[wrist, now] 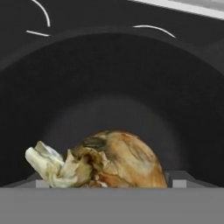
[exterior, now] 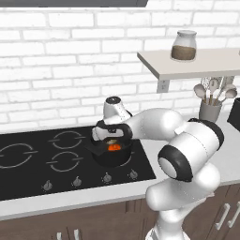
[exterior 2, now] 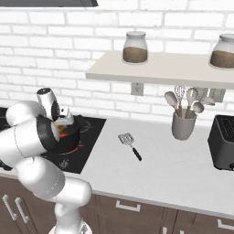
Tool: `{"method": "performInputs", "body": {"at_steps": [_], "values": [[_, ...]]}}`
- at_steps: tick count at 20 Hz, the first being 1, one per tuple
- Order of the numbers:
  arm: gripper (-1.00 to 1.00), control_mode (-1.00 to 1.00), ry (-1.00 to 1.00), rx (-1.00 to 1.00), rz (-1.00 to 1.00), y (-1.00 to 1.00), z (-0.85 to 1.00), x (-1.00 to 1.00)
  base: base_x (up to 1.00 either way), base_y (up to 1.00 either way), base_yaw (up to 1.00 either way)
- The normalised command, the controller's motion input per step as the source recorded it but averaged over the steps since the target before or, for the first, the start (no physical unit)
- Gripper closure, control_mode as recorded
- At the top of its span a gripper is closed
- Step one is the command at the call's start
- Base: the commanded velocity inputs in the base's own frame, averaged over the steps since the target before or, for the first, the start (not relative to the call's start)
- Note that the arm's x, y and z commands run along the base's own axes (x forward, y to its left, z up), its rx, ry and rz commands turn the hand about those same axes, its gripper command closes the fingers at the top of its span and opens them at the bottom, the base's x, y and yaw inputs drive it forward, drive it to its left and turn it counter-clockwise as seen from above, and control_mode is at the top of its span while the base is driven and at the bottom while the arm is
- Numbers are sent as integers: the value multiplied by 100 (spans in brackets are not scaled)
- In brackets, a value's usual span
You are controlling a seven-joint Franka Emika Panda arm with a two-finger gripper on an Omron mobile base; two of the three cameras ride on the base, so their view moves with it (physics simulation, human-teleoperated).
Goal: Put the squash and onion in the pot. Retrieve the spatula and lightly stir the vegetables in the pot.
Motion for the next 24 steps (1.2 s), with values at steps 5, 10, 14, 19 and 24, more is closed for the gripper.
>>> {"method": "performInputs", "body": {"at_steps": [5, 10, 14, 19, 24], "values": [[-100, -100, 0, 4, 2, -22, 8, 0, 0, 0, 0], [-100, -100, 0, 8, 6, -17, 15, 0, 0, 0, 0], [-100, -100, -3, 9, 3, -7, 43, -14, 0, 0, 0], [-100, -100, -13, 14, 0, -28, 100, -76, 0, 0, 0], [-100, -100, -3, 18, -10, -47, 99, -75, 0, 0, 0]]}}
